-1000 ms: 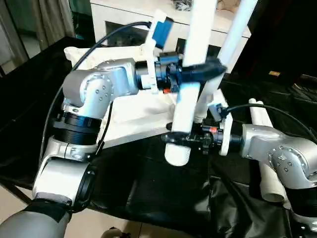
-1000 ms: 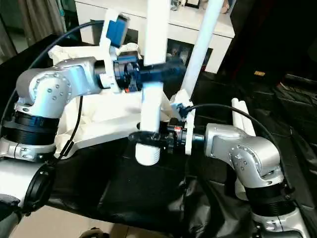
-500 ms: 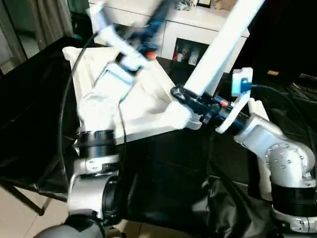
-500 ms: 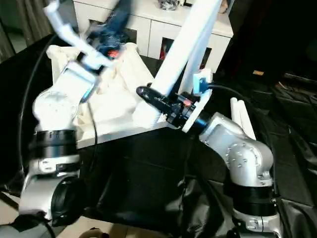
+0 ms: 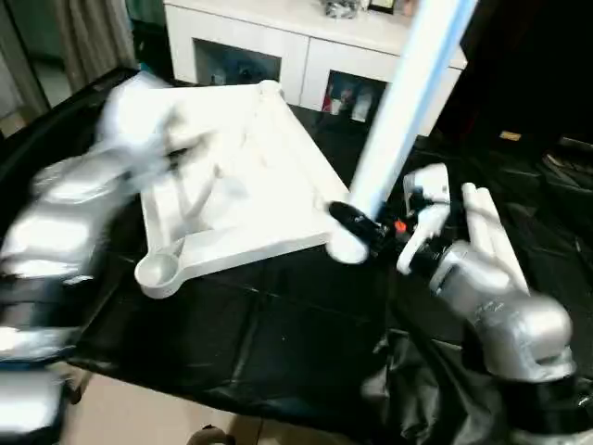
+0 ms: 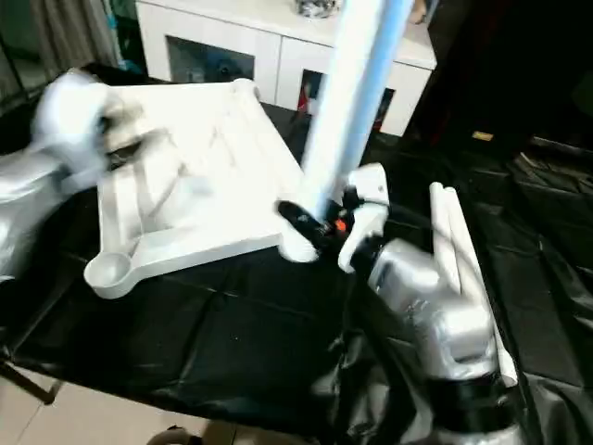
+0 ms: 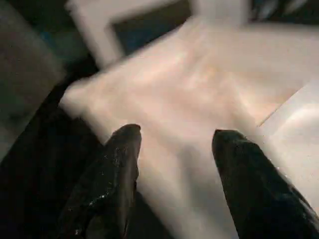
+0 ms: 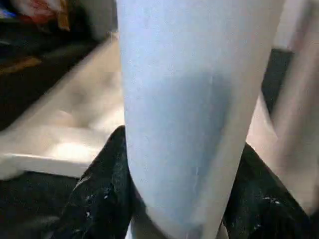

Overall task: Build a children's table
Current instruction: Rotate table base

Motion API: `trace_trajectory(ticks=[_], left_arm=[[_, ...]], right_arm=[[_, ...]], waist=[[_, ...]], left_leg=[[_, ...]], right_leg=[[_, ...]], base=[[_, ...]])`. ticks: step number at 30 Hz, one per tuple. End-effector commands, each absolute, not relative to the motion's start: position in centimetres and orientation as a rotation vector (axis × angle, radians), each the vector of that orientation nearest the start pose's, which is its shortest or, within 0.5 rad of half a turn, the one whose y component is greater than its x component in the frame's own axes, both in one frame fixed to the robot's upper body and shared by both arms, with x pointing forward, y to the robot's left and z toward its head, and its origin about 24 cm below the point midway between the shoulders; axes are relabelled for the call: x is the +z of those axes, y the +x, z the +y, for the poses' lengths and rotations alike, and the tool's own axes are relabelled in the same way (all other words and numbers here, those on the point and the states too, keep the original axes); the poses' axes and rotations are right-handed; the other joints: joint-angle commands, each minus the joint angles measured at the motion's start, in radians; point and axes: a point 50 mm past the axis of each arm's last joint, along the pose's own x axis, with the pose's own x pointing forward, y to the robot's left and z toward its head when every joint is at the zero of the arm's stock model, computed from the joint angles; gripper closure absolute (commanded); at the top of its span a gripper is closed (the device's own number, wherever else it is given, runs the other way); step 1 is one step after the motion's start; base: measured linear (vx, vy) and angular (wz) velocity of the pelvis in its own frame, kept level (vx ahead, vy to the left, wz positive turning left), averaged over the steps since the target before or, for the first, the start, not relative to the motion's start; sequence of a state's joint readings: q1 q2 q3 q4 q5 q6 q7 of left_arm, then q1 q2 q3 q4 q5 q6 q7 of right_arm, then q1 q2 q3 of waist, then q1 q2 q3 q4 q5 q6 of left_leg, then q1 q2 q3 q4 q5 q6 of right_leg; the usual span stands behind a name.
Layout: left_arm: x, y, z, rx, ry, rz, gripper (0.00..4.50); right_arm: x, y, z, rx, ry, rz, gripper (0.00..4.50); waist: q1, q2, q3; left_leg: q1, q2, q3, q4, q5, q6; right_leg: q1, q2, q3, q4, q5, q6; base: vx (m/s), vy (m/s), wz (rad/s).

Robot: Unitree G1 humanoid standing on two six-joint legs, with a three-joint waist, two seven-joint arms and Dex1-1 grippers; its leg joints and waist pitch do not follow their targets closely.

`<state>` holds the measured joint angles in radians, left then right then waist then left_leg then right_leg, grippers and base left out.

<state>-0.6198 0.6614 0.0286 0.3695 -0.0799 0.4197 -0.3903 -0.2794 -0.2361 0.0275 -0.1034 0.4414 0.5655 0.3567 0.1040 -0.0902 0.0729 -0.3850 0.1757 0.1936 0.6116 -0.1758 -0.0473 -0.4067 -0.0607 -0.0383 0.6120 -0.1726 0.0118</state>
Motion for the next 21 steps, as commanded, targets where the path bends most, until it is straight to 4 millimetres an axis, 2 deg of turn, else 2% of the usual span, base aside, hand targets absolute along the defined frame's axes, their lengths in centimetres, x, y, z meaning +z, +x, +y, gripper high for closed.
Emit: trace_trajectory(ticks=[1, 4, 5, 6, 9, 12, 14, 18, 19, 20, 21], left_arm=[[14.8, 34.6, 28.1, -0.071, 0.446, 0.256, 1.86], [12.7, 34.0, 30.1, 0.004, 0.502, 0.345, 1.86], [12.4, 33.9, 30.2, 0.003, 0.506, 0.358, 1.86], [11.9, 33.8, 30.3, -0.002, 0.51, 0.379, 1.86], [9.4, 33.1, 30.2, -0.059, 0.522, 0.503, 1.86], [8.6, 32.8, 30.0, -0.092, 0.552, 0.558, 1.86], [8.1, 32.5, 29.5, -0.135, 0.556, 0.595, 1.86], [8.1, 32.4, 26.6, -0.313, 0.478, 0.581, 1.86], [8.3, 32.3, 25.7, -0.382, 0.501, 0.553, 1.86], [8.3, 32.3, 25.2, -0.429, 0.523, 0.537, 1.86], [8.6, 31.7, 23.4, -0.597, 0.57, 0.489, 1.86]], right_arm=[[9.7, 29.4, -14.2, 0.493, 0.164, 0.15, 2.62], [9.3, 29.3, -14.5, 0.444, 0.158, 0.137, 2.62], [9.3, 29.3, -14.5, 0.442, 0.159, 0.136, 2.62], [9.2, 29.3, -14.4, 0.441, 0.16, 0.135, 2.62], [9.2, 29.2, -14.0, 0.45, 0.142, 0.118, 2.62], [9.3, 29.3, -14.1, 0.441, 0.131, 0.108, 2.62], [9.4, 29.4, -14.4, 0.429, 0.13, 0.102, 2.62], [9.5, 29.5, -14.6, 0.423, 0.123, 0.094, 2.62], [9.5, 29.6, -14.7, 0.422, 0.121, 0.091, 2.62], [9.6, 29.6, -14.7, 0.422, 0.12, 0.089, 2.62], [9.7, 29.7, -14.8, 0.426, 0.101, 0.085, 2.62]], waist=[[-0.006, 0.031, -0.073], [-0.01, 0.032, -0.073], [-0.011, 0.033, -0.072], [-0.013, 0.038, -0.072], [-0.015, 0.037, -0.071], [-0.015, 0.039, -0.071], [-0.016, 0.036, -0.072], [-0.014, 0.035, -0.07], [-0.013, 0.032, -0.069], [-0.012, 0.035, -0.069], [-0.011, 0.031, -0.069]], left_leg=[[0.039, 0.053, -0.032, -0.094, -0.3, -0.121], [0.038, 0.053, -0.036, -0.096, -0.322, -0.116], [0.038, 0.053, -0.037, -0.097, -0.327, -0.115], [0.04, 0.054, -0.038, -0.098, -0.337, -0.113], [0.041, 0.054, -0.037, -0.097, -0.346, -0.109], [0.042, 0.056, -0.037, -0.098, -0.352, -0.11], [0.041, 0.056, -0.036, -0.098, -0.341, -0.107], [0.043, 0.058, -0.034, -0.097, -0.338, -0.102], [0.043, 0.058, -0.034, -0.098, -0.338, -0.098], [0.044, 0.059, -0.033, -0.098, -0.341, -0.099], [0.043, 0.06, -0.035, -0.099, -0.341, -0.097]], right_leg=[[0.021, -0.08, 0.042, -0.061, -0.244, -0.152], [0.023, -0.08, 0.043, -0.062, -0.26, -0.145], [0.023, -0.081, 0.043, -0.064, -0.266, -0.143], [0.021, -0.082, 0.044, -0.065, -0.273, -0.146], [0.018, -0.081, 0.044, -0.066, -0.267, -0.153], [0.019, -0.083, 0.044, -0.065, -0.264, -0.163], [0.02, -0.082, 0.044, -0.063, -0.249, -0.168], [0.02, -0.085, 0.045, -0.064, -0.258, -0.182], [0.02, -0.086, 0.045, -0.068, -0.265, -0.179], [0.018, -0.084, 0.045, -0.066, -0.268, -0.177], [0.019, -0.086, 0.045, -0.069, -0.271, -0.173]], base=[[0.0, 0.0, 0.0], [0.0, 0.0, 0.0], [0.0, 0.0, 0.0], [0.0, 0.0, 0.0], [0.0, 0.0, 0.0], [0.0, 0.0, 0.0], [0.0, 0.0, 0.0], [0.0, 0.0, 0.0], [0.0, 0.0, 0.0], [0.0, 0.0, 0.0], [0.0, 0.0, 0.0]])
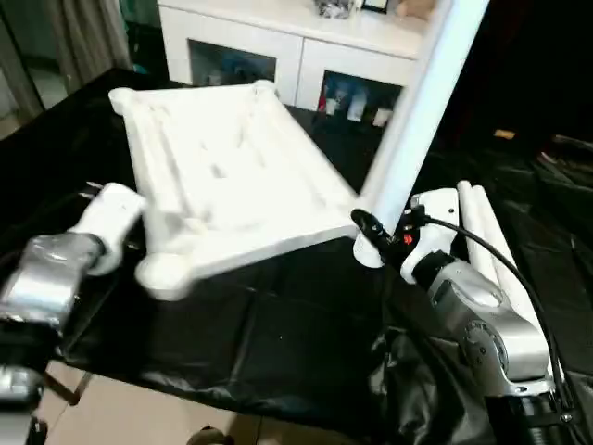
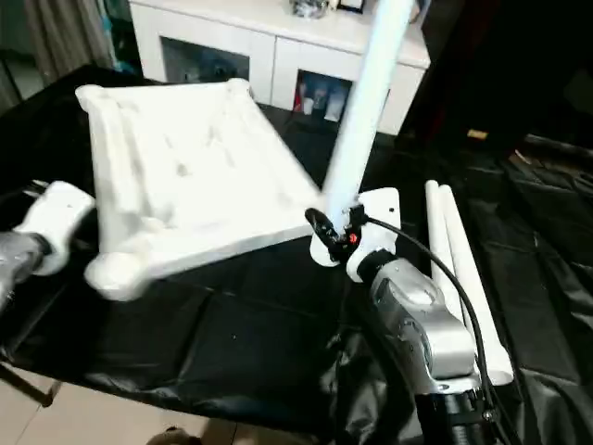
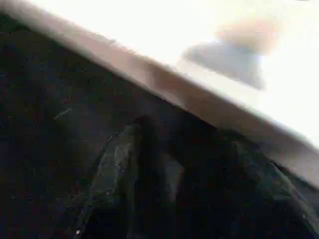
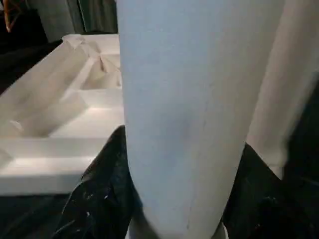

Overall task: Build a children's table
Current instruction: Rotate table base

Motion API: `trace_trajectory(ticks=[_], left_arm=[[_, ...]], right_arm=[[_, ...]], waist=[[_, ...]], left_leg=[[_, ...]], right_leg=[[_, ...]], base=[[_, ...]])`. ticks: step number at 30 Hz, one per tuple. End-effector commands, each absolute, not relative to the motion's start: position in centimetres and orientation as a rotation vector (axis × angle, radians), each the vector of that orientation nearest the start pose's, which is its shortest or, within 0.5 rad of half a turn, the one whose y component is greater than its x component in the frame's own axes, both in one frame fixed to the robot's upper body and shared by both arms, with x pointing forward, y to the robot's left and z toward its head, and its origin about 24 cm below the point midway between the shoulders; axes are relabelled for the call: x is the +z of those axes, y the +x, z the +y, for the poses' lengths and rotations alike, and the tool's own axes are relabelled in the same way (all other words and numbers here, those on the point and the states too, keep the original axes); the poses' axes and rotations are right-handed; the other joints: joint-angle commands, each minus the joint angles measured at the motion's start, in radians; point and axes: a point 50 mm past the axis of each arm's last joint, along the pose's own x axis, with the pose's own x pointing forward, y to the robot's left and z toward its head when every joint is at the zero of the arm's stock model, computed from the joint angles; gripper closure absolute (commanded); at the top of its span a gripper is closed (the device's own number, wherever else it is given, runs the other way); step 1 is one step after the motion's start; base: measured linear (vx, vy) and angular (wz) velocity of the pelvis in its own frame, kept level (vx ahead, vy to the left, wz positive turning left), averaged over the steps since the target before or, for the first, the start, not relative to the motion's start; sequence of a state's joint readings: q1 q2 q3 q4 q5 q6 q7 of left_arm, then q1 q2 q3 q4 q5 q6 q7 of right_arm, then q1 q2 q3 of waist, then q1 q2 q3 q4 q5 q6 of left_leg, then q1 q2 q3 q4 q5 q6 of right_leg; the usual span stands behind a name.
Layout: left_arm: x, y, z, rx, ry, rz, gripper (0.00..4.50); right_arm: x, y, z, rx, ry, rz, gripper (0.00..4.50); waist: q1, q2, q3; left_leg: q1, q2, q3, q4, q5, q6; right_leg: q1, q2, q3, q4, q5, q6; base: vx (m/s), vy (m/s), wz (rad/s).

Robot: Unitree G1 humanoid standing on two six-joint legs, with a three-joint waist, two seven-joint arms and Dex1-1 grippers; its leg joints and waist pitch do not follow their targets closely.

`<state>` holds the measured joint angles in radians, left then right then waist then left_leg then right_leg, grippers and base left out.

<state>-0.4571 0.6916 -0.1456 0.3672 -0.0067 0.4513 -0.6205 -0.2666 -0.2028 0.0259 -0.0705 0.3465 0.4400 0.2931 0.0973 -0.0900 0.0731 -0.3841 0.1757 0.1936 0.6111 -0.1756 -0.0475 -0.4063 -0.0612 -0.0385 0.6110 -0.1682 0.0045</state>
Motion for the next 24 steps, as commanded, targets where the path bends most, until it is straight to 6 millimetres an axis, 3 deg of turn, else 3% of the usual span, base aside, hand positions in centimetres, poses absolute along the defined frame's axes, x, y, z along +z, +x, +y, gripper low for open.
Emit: trace_trajectory(ticks=[1, 4, 5, 6, 11, 12, 15, 16, 17, 19, 21, 24], left_arm=[[8.7, 30.8, 22.1, -0.741, 0.576, 0.462, 1.86], [8.6, 29.3, 20.4, -0.907, 0.564, 0.474, 1.86], [8.4, 29.0, 18.9, -0.965, 0.546, 0.462, 1.86], [8.4, 29.0, 18.4, -0.974, 0.54, 0.455, 1.86], [7.1, 30.0, 14.4, -1.002, 0.535, 0.367, 1.86], [7.1, 30.0, 14.4, -1.002, 0.535, 0.367, 1.86], [6.1, 30.9, 11.0, -0.991, 0.517, 0.286, 1.86], [6.0, 30.9, 10.7, -0.994, 0.519, 0.277, 1.86], [5.7, 31.0, 8.8, -1.025, 0.502, 0.236, 1.86], [5.9, 30.9, 7.4, -1.044, 0.483, 0.198, 1.86], [6.5, 30.9, 6.1, -1.065, 0.449, 0.136, 1.86], [8.2, 30.9, 5.2, -1.103, 0.353, 0.056, 1.86]], right_arm=[[9.7, 29.8, -14.8, 0.431, 0.089, 0.083, 2.62], [9.8, 29.9, -14.9, 0.438, 0.076, 0.082, 2.62], [9.8, 29.9, -15.0, 0.446, 0.068, 0.078, 2.62], [9.9, 29.9, -15.0, 0.447, 0.067, 0.077, 2.62], [10.2, 29.8, -15.3, 0.443, 0.072, 0.061, 2.62], [10.2, 29.8, -15.3, 0.443, 0.072, 0.061, 2.62], [10.4, 29.6, -15.5, 0.435, 0.076, 0.05, 2.62], [10.5, 29.6, -15.5, 0.434, 0.076, 0.049, 2.62], [10.5, 29.5, -15.7, 0.425, 0.077, 0.045, 2.62], [10.6, 29.5, -15.8, 0.416, 0.078, 0.04, 2.62], [10.8, 29.4, -16.1, 0.403, 0.079, 0.031, 2.62], [11.1, 29.1, -16.6, 0.378, 0.082, 0.015, 2.62]], waist=[[-0.005, 0.028, -0.069], [-0.004, 0.03, -0.068], [-0.006, 0.022, -0.068], [-0.006, 0.023, -0.069], [-0.012, 0.018, -0.067], [-0.011, 0.017, -0.068], [-0.014, 0.019, -0.07], [-0.012, 0.017, -0.071], [-0.013, 0.02, -0.072], [-0.011, 0.018, -0.074], [-0.012, 0.025, -0.076], [-0.011, 0.019, -0.078]], left_leg=[[0.039, 0.061, -0.033, -0.101, -0.331, -0.096], [0.043, 0.059, -0.028, -0.1, -0.33, -0.1], [0.038, 0.057, -0.027, -0.098, -0.326, -0.096], [0.038, 0.058, -0.027, -0.098, -0.322, -0.095], [0.036, 0.056, -0.029, -0.094, -0.332, -0.088], [0.038, 0.056, -0.028, -0.093, -0.335, -0.086], [0.033, 0.055, -0.03, -0.091, -0.329, -0.081], [0.035, 0.055, -0.03, -0.09, -0.33, -0.078], [0.034, 0.056, -0.031, -0.09, -0.322, -0.074], [0.029, 0.057, -0.032, -0.089, -0.306, -0.069], [0.028, 0.058, -0.032, -0.088, -0.288, -0.063], [0.026, 0.056, -0.029, -0.085, -0.269, -0.053]], right_leg=[[0.021, -0.084, 0.045, -0.066, -0.273, -0.162], [0.016, -0.08, 0.045, -0.06, -0.257, -0.168], [0.021, -0.079, 0.045, -0.06, -0.263, -0.163], [0.023, -0.082, 0.046, -0.06, -0.268, -0.161], [0.021, -0.081, 0.046, -0.074, -0.345, -0.132], [0.02, -0.082, 0.047, -0.076, -0.351, -0.128], [0.023, -0.082, 0.047, -0.079, -0.353, -0.12], [0.023, -0.083, 0.046, -0.081, -0.356, -0.118], [0.025, -0.084, 0.047, -0.082, -0.339, -0.119], [0.03, -0.086, 0.046, -0.081, -0.322, -0.122], [0.033, -0.085, 0.046, -0.076, -0.271, -0.139], [0.037, -0.083, 0.045, -0.072, -0.23, -0.155]], base=[[0.0, 0.0, 0.0], [0.0, 0.0, 0.0], [0.0, 0.0, 0.0], [0.0, 0.0, 0.0], [0.0, 0.0, 0.0], [0.0, 0.0, 0.0], [0.0, 0.0, 0.0], [0.0, 0.0, 0.0], [0.0, 0.0, 0.0], [0.0, 0.0, 0.0], [0.0, 0.0, 0.0], [0.0, 0.0, 0.0]])
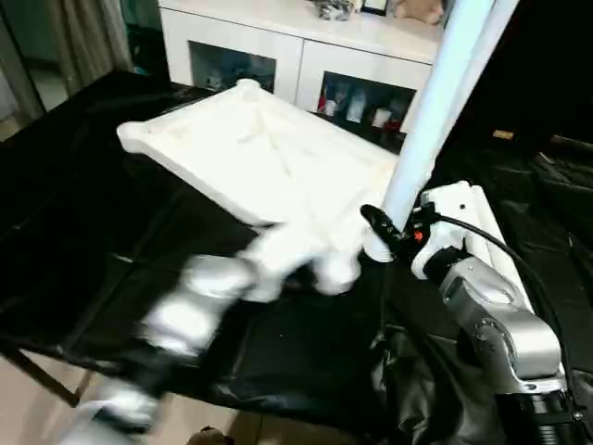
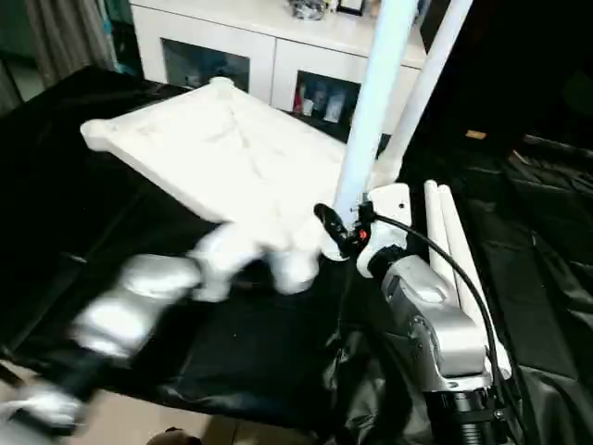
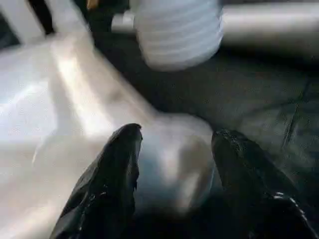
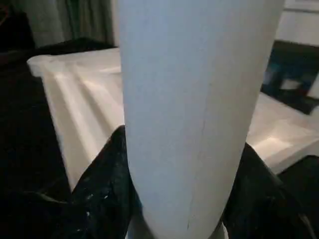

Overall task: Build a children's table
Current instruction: Rotate table base

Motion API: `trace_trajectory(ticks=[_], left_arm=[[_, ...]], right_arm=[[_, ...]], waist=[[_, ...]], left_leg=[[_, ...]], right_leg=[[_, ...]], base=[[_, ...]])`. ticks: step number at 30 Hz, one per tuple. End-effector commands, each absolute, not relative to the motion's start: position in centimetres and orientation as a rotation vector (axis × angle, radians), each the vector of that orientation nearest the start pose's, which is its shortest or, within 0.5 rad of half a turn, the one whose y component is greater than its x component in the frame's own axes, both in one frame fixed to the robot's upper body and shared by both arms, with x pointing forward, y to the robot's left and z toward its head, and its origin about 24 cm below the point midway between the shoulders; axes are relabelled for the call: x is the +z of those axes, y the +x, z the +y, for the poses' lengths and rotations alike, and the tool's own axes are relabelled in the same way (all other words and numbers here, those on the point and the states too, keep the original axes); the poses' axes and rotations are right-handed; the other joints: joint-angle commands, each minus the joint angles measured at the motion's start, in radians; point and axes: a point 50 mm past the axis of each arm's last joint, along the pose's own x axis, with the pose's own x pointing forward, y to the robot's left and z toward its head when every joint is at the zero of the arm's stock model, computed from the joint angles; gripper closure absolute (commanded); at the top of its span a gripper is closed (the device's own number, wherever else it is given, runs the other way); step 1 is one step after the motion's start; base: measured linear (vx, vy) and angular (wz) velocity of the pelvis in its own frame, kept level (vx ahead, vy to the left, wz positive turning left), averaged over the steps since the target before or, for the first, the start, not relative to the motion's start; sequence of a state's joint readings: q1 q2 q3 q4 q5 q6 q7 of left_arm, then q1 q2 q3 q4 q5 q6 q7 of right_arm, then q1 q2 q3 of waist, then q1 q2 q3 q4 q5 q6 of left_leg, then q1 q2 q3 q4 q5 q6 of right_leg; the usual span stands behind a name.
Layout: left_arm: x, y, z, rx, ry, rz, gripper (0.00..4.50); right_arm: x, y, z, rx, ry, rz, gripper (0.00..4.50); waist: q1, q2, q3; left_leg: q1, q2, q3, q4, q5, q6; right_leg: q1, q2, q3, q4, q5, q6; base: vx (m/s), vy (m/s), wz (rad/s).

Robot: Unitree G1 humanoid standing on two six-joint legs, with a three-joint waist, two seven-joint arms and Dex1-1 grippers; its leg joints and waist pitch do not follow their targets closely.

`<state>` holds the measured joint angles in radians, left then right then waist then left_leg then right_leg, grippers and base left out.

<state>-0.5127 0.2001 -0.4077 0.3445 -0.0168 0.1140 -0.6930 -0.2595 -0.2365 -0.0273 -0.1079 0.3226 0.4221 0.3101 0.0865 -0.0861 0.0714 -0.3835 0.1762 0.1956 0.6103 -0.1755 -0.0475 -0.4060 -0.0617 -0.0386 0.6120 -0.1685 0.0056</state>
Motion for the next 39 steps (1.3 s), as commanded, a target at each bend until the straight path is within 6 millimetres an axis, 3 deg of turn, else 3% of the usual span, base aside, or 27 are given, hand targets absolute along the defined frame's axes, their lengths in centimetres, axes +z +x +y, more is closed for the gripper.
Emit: trace_trajectory(ticks=[1, 4, 5, 10, 11, 15, 17, 18, 19, 20, 21, 23, 24, 25, 26, 28, 29, 30, 31, 32, 33, 35, 39], left_arm=[[9.1, 31.1, 5.3, -1.123, 0.338, 0.018, 1.86], [10.6, 31.7, 6.2, -1.185, 0.343, -0.004, 1.86], [10.8, 32.0, 6.6, -1.203, 0.376, 0.004, 1.58], [10.7, 33.8, 8.5, -1.256, 0.608, 0.072, 1.33], [10.5, 34.2, 8.7, -1.254, 0.669, 0.078, 1.11], [10.3, 35.2, 8.8, -1.301, 0.74, 0.121, 1.11], [10.1, 35.5, 8.4, -1.338, 0.793, 0.134, 1.11], [10.0, 35.6, 8.3, -1.345, 0.808, 0.149, 1.11], [10.0, 35.6, 8.3, -1.345, 0.808, 0.149, 1.11], [9.8, 35.9, 8.1, -1.335, 0.856, 0.169, 1.11], [9.7, 36.2, 8.0, -1.32, 0.881, 0.184, 1.11], [9.7, 36.6, 7.9, -1.301, 0.924, 0.198, 1.11], [9.6, 36.9, 8.0, -1.278, 0.97, 0.223, 1.11], [9.5, 37.1, 8.1, -1.272, 0.993, 0.236, 1.11], [9.5, 37.1, 8.1, -1.272, 0.993, 0.236, 1.11], [9.0, 37.2, 8.5, -1.277, 1.025, 0.291, 1.11], [8.8, 37.2, 8.6, -1.281, 1.036, 0.311, 1.11], [8.7, 37.2, 8.7, -1.276, 1.04, 0.324, 1.11], [8.6, 37.3, 8.7, -1.273, 1.029, 0.33, 1.11], [8.6, 37.3, 8.6, -1.269, 1.028, 0.333, 1.4], [8.6, 37.3, 8.6, -1.268, 1.028, 0.334, 1.47], [8.6, 37.4, 8.3, -1.262, 1.01, 0.339, 1.5], [8.3, 37.2, 7.8, -1.284, 0.996, 0.352, 1.85]], right_arm=[[11.2, 29.0, -17.0, 0.365, 0.084, 0.007, 2.62], [11.5, 28.7, -17.8, 0.343, 0.084, -0.007, 2.62], [11.5, 28.6, -18.0, 0.339, 0.083, -0.008, 2.62], [11.0, 28.1, -19.0, 0.32, 0.061, 0.014, 2.62], [10.9, 28.0, -19.0, 0.319, 0.058, 0.018, 2.62], [10.9, 27.9, -19.2, 0.318, 0.059, 0.022, 2.62], [10.9, 27.8, -19.2, 0.316, 0.058, 0.025, 2.62], [10.9, 27.8, -19.2, 0.316, 0.056, 0.025, 2.62], [10.9, 27.8, -19.2, 0.316, 0.056, 0.025, 2.62], [10.9, 27.6, -19.1, 0.316, 0.051, 0.028, 2.62], [10.9, 27.5, -19.2, 0.316, 0.049, 0.028, 2.62], [10.9, 27.3, -19.2, 0.313, 0.047, 0.029, 2.62], [10.8, 27.0, -19.3, 0.309, 0.044, 0.032, 2.62], [10.8, 26.8, -19.3, 0.308, 0.043, 0.033, 2.62], [10.8, 26.8, -19.3, 0.308, 0.043, 0.033, 2.62], [10.8, 26.3, -19.4, 0.299, 0.038, 0.039, 2.62], [10.7, 26.0, -19.5, 0.293, 0.036, 0.041, 2.62], [10.7, 25.7, -19.6, 0.286, 0.031, 0.045, 2.62], [10.7, 25.5, -19.6, 0.281, 0.03, 0.046, 2.62], [10.7, 25.4, -19.7, 0.276, 0.03, 0.047, 2.62], [10.7, 25.4, -19.7, 0.275, 0.03, 0.048, 2.62], [10.6, 24.9, -19.9, 0.26, 0.03, 0.053, 2.62], [10.5, 24.5, -19.8, 0.251, 0.031, 0.058, 2.62]], waist=[[-0.001, 0.019, -0.077], [-0.002, 0.027, -0.077], [-0.002, 0.028, -0.075], [-0.001, 0.039, -0.076], [-0.002, 0.04, -0.077], [0.004, 0.043, -0.079], [0.006, 0.047, -0.081], [0.005, 0.044, -0.081], [0.006, 0.042, -0.081], [0.003, 0.052, -0.079], [0.003, 0.053, -0.083], [0.005, 0.048, -0.083], [0.003, 0.071, -0.084], [0.002, 0.063, -0.083], [0.003, 0.065, -0.084], [0.003, 0.087, -0.078], [0.002, 0.083, -0.078], [0.001, 0.089, -0.077], [0.0, 0.102, -0.073], [-0.001, 0.095, -0.074], [-0.002, 0.097, -0.073], [-0.004, 0.113, -0.068], [-0.007, 0.116, -0.065]], left_leg=[[0.024, 0.055, -0.031, -0.084, -0.258, -0.046], [0.025, 0.052, -0.029, -0.083, -0.251, -0.035], [0.028, 0.051, -0.029, -0.083, -0.258, -0.033], [0.032, 0.049, -0.029, -0.085, -0.271, -0.038], [0.03, 0.051, -0.031, -0.086, -0.272, -0.043], [0.037, 0.051, -0.029, -0.084, -0.283, -0.046], [0.034, 0.052, -0.031, -0.084, -0.276, -0.047], [0.032, 0.053, -0.032, -0.085, -0.272, -0.045], [0.03, 0.054, -0.032, -0.084, -0.262, -0.043], [0.029, 0.052, -0.03, -0.084, -0.262, -0.037], [0.031, 0.053, -0.031, -0.082, -0.259, -0.035], [0.027, 0.05, -0.029, -0.079, -0.236, -0.015], [0.029, 0.05, -0.03, -0.077, -0.236, -0.013], [0.028, 0.049, -0.029, -0.077, -0.239, -0.011], [0.028, 0.048, -0.03, -0.076, -0.237, -0.005], [0.028, 0.046, -0.031, -0.075, -0.245, 0.0], [0.025, 0.045, -0.031, -0.076, -0.244, 0.004], [0.025, 0.045, -0.031, -0.076, -0.244, 0.006], [0.026, 0.043, -0.032, -0.075, -0.254, 0.008], [0.025, 0.044, -0.031, -0.076, -0.258, 0.01], [0.026, 0.043, -0.031, -0.074, -0.259, 0.016], [0.026, 0.044, -0.033, -0.076, -0.274, 0.017], [0.024, 0.041, -0.034, -0.078, -0.281, 0.024]], right_leg=[[0.039, -0.083, 0.045, -0.072, -0.216, -0.161], [0.04, -0.077, 0.043, -0.071, -0.211, -0.165], [0.038, -0.076, 0.043, -0.074, -0.235, -0.161], [0.034, -0.077, 0.043, -0.081, -0.291, -0.136], [0.035, -0.078, 0.043, -0.079, -0.277, -0.142], [0.033, -0.083, 0.044, -0.078, -0.254, -0.166], [0.038, -0.086, 0.044, -0.075, -0.237, -0.174], [0.04, -0.086, 0.043, -0.074, -0.225, -0.176], [0.043, -0.088, 0.043, -0.07, -0.204, -0.187], [0.041, -0.084, 0.043, -0.076, -0.191, -0.192], [0.047, -0.085, 0.044, -0.07, -0.161, -0.202], [0.05, -0.086, 0.044, -0.069, -0.151, -0.209], [0.049, -0.084, 0.044, -0.071, -0.152, -0.212], [0.05, -0.083, 0.044, -0.074, -0.153, -0.209], [0.053, -0.083, 0.044, -0.073, -0.153, -0.209], [0.05, -0.084, 0.045, -0.078, -0.185, -0.21], [0.054, -0.084, 0.045, -0.079, -0.199, -0.21], [0.053, -0.083, 0.045, -0.081, -0.207, -0.209], [0.051, -0.083, 0.044, -0.085, -0.237, -0.204], [0.053, -0.082, 0.044, -0.088, -0.25, -0.202], [0.051, -0.082, 0.043, -0.09, -0.283, -0.202], [0.046, -0.081, 0.042, -0.098, -0.309, -0.198], [0.046, -0.08, 0.041, -0.101, -0.338, -0.185]], base=[[0.0, 0.0, 0.0], [0.0, 0.0, 0.0], [0.0, 0.0, 0.0], [0.0, 0.0, 0.0], [0.0, 0.0, 0.0], [0.0, 0.0, 0.0], [0.0, 0.0, 0.0], [0.0, 0.0, 0.0], [0.0, 0.0, 0.0], [0.0, 0.0, 0.0], [0.0, 0.0, 0.0], [0.0, 0.0, 0.0], [0.0, 0.0, 0.0], [0.0, 0.0, 0.0], [0.0, 0.0, 0.0], [0.0, 0.0, 0.0], [0.0, 0.0, 0.0], [0.0, 0.0, 0.0], [0.0, 0.0, 0.0], [0.0, 0.0, 0.0], [0.0, 0.0, 0.0], [0.0, 0.0, 0.0], [0.0, 0.0, 0.0]])
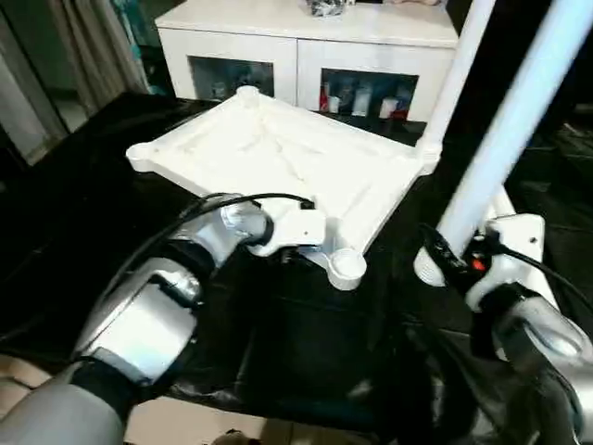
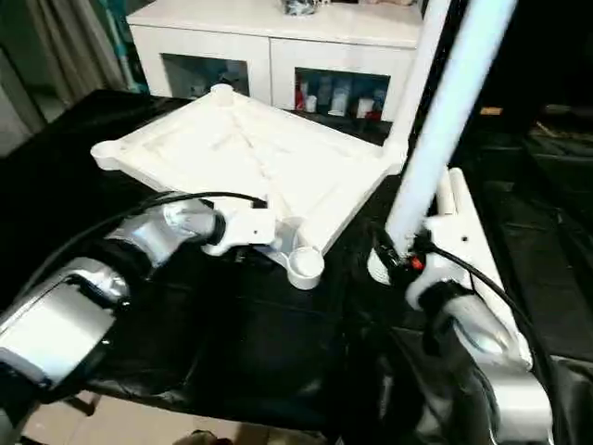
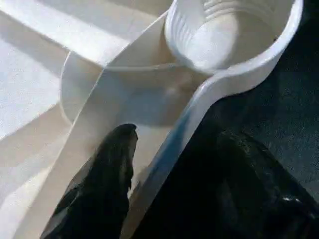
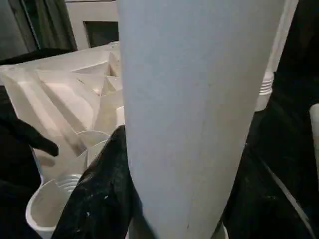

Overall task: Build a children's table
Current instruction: Rotate table base

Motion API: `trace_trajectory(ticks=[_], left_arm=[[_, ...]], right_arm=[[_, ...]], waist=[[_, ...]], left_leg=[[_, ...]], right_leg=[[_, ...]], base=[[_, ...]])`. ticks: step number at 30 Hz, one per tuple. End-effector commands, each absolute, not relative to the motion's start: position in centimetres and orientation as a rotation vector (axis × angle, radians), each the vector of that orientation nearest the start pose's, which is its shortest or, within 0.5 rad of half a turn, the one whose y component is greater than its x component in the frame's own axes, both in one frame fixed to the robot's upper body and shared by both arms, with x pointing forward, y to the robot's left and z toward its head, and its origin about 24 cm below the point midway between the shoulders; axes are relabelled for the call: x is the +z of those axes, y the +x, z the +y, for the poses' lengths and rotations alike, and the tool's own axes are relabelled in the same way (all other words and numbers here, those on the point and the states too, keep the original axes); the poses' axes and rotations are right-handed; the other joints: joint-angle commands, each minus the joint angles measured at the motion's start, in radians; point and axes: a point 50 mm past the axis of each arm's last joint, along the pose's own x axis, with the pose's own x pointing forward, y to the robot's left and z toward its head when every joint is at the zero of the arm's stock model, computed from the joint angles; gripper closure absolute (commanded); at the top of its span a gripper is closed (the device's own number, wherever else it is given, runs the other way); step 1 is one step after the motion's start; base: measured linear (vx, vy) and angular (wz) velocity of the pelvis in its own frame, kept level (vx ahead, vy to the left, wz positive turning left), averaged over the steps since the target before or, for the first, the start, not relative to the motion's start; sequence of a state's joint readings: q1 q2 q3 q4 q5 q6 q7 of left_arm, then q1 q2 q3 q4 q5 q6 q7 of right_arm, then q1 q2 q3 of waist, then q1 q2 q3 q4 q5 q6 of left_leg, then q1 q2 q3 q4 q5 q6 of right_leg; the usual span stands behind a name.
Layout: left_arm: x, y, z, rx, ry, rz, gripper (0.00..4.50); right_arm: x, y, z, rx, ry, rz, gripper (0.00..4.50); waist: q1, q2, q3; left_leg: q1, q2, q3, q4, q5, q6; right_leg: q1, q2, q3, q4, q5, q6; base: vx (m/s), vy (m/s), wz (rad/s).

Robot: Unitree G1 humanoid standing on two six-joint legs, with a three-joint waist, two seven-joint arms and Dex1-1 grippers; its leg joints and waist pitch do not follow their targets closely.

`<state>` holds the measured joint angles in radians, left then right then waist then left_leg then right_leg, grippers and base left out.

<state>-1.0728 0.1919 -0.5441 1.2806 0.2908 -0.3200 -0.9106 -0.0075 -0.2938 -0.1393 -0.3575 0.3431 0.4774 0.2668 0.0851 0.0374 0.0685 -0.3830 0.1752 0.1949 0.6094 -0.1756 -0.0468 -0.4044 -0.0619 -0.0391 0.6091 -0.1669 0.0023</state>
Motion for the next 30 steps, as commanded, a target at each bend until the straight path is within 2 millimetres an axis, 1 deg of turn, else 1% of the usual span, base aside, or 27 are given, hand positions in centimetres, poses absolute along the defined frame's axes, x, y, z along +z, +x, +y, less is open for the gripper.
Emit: trace_trajectory(ticks=[1, 2, 3, 5, 6, 8, 9, 10, 11, 13, 14, 15, 16, 17, 18, 19, 21, 22, 23, 24, 25, 26, 27, 28, 29, 30], left_arm=[[8.2, 37.1, 7.7, -1.294, 0.988, 0.363, 1.88], [8.1, 37.1, 7.6, -1.3, 0.982, 0.371, 1.98], [8.0, 37.0, 7.6, -1.31, 0.987, 0.386, 2.25], [7.4, 36.7, 8.0, -1.352, 1.01, 0.468, 2.28], [7.3, 36.6, 8.1, -1.356, 1.013, 0.479, 2.28], [6.8, 36.4, 8.7, -1.378, 1.033, 0.562, 2.66], [6.6, 36.3, 9.0, -1.377, 1.041, 0.6, 2.72], [6.4, 36.3, 9.2, -1.37, 1.051, 0.631, 2.72], [6.3, 36.3, 9.5, -1.359, 1.06, 0.661, 2.73], [6.1, 36.3, 9.9, -1.345, 1.081, 0.699, 2.8], [5.9, 36.3, 10.3, -1.335, 1.099, 0.729, 2.97], [5.7, 36.2, 10.5, -1.33, 1.108, 0.744, 3.06], [5.6, 36.2, 10.7, -1.315, 1.118, 0.762, 3.06], [5.5, 36.3, 10.8, -1.306, 1.123, 0.77, 3.13], [5.4, 36.2, 10.8, -1.297, 1.123, 0.779, 3.13], [5.3, 36.2, 10.9, -1.292, 1.118, 0.786, 3.25], [5.0, 36.1, 10.8, -1.264, 1.071, 0.804, 3.36], [4.8, 35.9, 10.6, -1.264, 1.009, 0.813, 3.36], [4.6, 35.8, 10.4, -1.262, 0.959, 0.818, 3.38], [4.2, 35.5, 9.9, -1.262, 0.848, 0.83, 3.48], [3.9, 35.3, 9.7, -1.258, 0.775, 0.835, 3.48], [3.7, 35.1, 9.5, -1.25, 0.714, 0.846, 3.52], [3.5, 34.9, 9.3, -1.245, 0.66, 0.855, 3.54], [3.5, 34.8, 9.1, -1.239, 0.609, 0.857, 3.56], [3.4, 34.8, 9.1, -1.236, 0.595, 0.858, 3.57], [3.3, 34.7, 8.8, -1.216, 0.524, 0.863, 3.57]], right_arm=[[10.5, 24.4, -19.7, 0.251, 0.03, 0.061, 2.62], [10.5, 24.3, -19.7, 0.251, 0.029, 0.063, 2.62], [10.5, 24.2, -19.6, 0.251, 0.029, 0.065, 2.62], [10.5, 24.2, -19.6, 0.254, 0.025, 0.069, 2.62], [10.5, 24.2, -19.6, 0.254, 0.025, 0.069, 2.62], [10.5, 24.3, -19.5, 0.258, 0.021, 0.07, 2.62], [10.5, 24.4, -19.5, 0.26, 0.019, 0.07, 2.62], [10.5, 24.4, -19.5, 0.263, 0.016, 0.07, 2.62], [10.6, 24.5, -19.5, 0.265, 0.013, 0.07, 2.62], [10.6, 24.6, -19.4, 0.268, 0.011, 0.071, 2.62], [10.5, 24.7, -19.4, 0.271, 0.009, 0.071, 2.62], [10.5, 24.8, -19.3, 0.273, 0.009, 0.071, 2.62], [10.5, 24.8, -19.3, 0.277, 0.008, 0.072, 2.62], [10.5, 24.9, -19.2, 0.28, 0.007, 0.072, 2.62], [10.5, 25.0, -19.2, 0.282, 0.007, 0.072, 2.62], [10.5, 25.0, -19.1, 0.285, 0.008, 0.072, 2.62], [10.5, 25.1, -19.0, 0.292, 0.009, 0.071, 2.62], [10.5, 25.2, -18.9, 0.295, 0.01, 0.07, 2.62], [10.5, 25.2, -18.9, 0.297, 0.01, 0.07, 2.62], [10.5, 25.3, -18.9, 0.302, 0.012, 0.07, 2.62], [10.5, 25.3, -18.8, 0.307, 0.014, 0.07, 2.62], [10.5, 25.3, -18.8, 0.311, 0.014, 0.07, 2.62], [10.5, 25.4, -18.9, 0.314, 0.013, 0.071, 2.62], [10.6, 25.5, -18.9, 0.316, 0.015, 0.07, 2.62], [10.6, 25.5, -18.9, 0.316, 0.016, 0.069, 2.62], [10.6, 25.6, -18.9, 0.319, 0.023, 0.066, 2.62]], waist=[[-0.006, -0.006, -0.063], [-0.006, -0.006, -0.063], [-0.008, -0.006, -0.062], [-0.013, -0.005, -0.063], [-0.015, -0.008, -0.062], [-0.021, -0.012, -0.062], [-0.022, -0.01, -0.062], [-0.026, -0.011, -0.063], [-0.029, -0.015, -0.065], [-0.032, -0.011, -0.066], [-0.032, -0.015, -0.067], [-0.032, -0.018, -0.066], [-0.032, -0.022, -0.067], [-0.033, -0.018, -0.064], [-0.035, -0.021, -0.062], [-0.036, -0.023, -0.061], [-0.041, -0.025, -0.052], [-0.042, -0.032, -0.05], [-0.043, -0.03, -0.049], [-0.048, -0.044, -0.049], [-0.046, -0.04, -0.054], [-0.048, -0.038, -0.05], [-0.051, -0.041, -0.047], [-0.051, -0.047, -0.048], [-0.051, -0.045, -0.049], [-0.051, -0.049, -0.051]], left_leg=[[0.023, 0.042, -0.034, -0.077, -0.277, 0.025], [0.023, 0.043, -0.034, -0.078, -0.273, 0.029], [0.021, 0.044, -0.035, -0.079, -0.273, 0.03], [0.021, 0.044, -0.036, -0.08, -0.275, 0.032], [0.022, 0.044, -0.036, -0.081, -0.274, 0.034], [0.021, 0.044, -0.035, -0.082, -0.267, 0.039], [0.02, 0.045, -0.036, -0.081, -0.261, 0.04], [0.018, 0.045, -0.035, -0.082, -0.248, 0.045], [0.017, 0.045, -0.035, -0.082, -0.232, 0.052], [0.016, 0.045, -0.034, -0.08, -0.212, 0.062], [0.016, 0.045, -0.033, -0.079, -0.206, 0.068], [0.016, 0.045, -0.032, -0.078, -0.205, 0.074], [0.017, 0.045, -0.031, -0.078, -0.206, 0.077], [0.018, 0.046, -0.032, -0.08, -0.212, 0.076], [0.017, 0.044, -0.031, -0.08, -0.224, 0.071], [0.017, 0.044, -0.032, -0.081, -0.229, 0.069], [0.019, 0.042, -0.034, -0.084, -0.268, 0.057], [0.02, 0.041, -0.035, -0.086, -0.279, 0.054], [0.022, 0.042, -0.036, -0.087, -0.287, 0.05], [0.019, 0.039, -0.038, -0.09, -0.291, 0.048], [0.017, 0.04, -0.041, -0.09, -0.274, 0.048], [0.017, 0.042, -0.042, -0.093, -0.277, 0.048], [0.016, 0.037, -0.042, -0.092, -0.289, 0.051], [0.017, 0.033, -0.041, -0.089, -0.289, 0.055], [0.015, 0.031, -0.042, -0.089, -0.279, 0.061], [0.02, 0.034, -0.041, -0.089, -0.282, 0.066]], right_leg=[[0.045, -0.08, 0.041, -0.098, -0.337, -0.181], [0.044, -0.08, 0.04, -0.098, -0.328, -0.184], [0.046, -0.08, 0.04, -0.097, -0.326, -0.184], [0.046, -0.08, 0.039, -0.097, -0.316, -0.186], [0.045, -0.082, 0.039, -0.097, -0.322, -0.186], [0.046, -0.083, 0.039, -0.098, -0.316, -0.191], [0.047, -0.084, 0.039, -0.096, -0.306, -0.196], [0.05, -0.083, 0.038, -0.094, -0.284, -0.202], [0.052, -0.083, 0.038, -0.092, -0.262, -0.208], [0.053, -0.085, 0.038, -0.09, -0.233, -0.22], [0.054, -0.085, 0.038, -0.088, -0.221, -0.231], [0.053, -0.084, 0.038, -0.09, -0.22, -0.236], [0.053, -0.085, 0.038, -0.091, -0.228, -0.236], [0.052, -0.085, 0.037, -0.093, -0.252, -0.233], [0.053, -0.086, 0.037, -0.095, -0.283, -0.226], [0.053, -0.087, 0.037, -0.097, -0.302, -0.221], [0.05, -0.088, 0.035, -0.109, -0.418, -0.191], [0.05, -0.087, 0.034, -0.112, -0.449, -0.181], [0.049, -0.088, 0.034, -0.113, -0.475, -0.173], [0.053, -0.088, 0.031, -0.119, -0.527, -0.145], [0.057, -0.091, 0.03, -0.113, -0.516, -0.144], [0.053, -0.09, 0.029, -0.115, -0.518, -0.145], [0.052, -0.09, 0.025, -0.122, -0.556, -0.133], [0.05, -0.092, 0.022, -0.125, -0.588, -0.119], [0.051, -0.096, 0.019, -0.128, -0.599, -0.11], [0.045, -0.095, 0.019, -0.13, -0.594, -0.114]], base=[[0.0, 0.0, 0.0], [0.0, 0.0, 0.0], [0.0, 0.0, 0.0], [0.0, 0.0, 0.0], [0.0, 0.0, 0.0], [0.0, 0.0, 0.0], [0.0, 0.0, 0.0], [0.0, 0.0, 0.0], [0.0, 0.0, 0.0], [0.0, 0.0, 0.0], [0.0, 0.0, 0.0], [0.0, 0.0, 0.0], [0.0, 0.0, 0.0], [0.0, 0.0, 0.0], [0.0, 0.0, 0.0], [0.0, 0.0, 0.0], [0.0, 0.0, 0.0], [0.0, 0.0, 0.0], [0.0, 0.0, 0.0], [-0.024, 0.012, -0.18], [0.0, 0.0, 0.0], [0.0, 0.0, 0.0], [0.0, 0.0, 0.0], [0.0, 0.0, 0.0], [0.0, 0.0, 0.0], [0.0, 0.0, 0.0]])
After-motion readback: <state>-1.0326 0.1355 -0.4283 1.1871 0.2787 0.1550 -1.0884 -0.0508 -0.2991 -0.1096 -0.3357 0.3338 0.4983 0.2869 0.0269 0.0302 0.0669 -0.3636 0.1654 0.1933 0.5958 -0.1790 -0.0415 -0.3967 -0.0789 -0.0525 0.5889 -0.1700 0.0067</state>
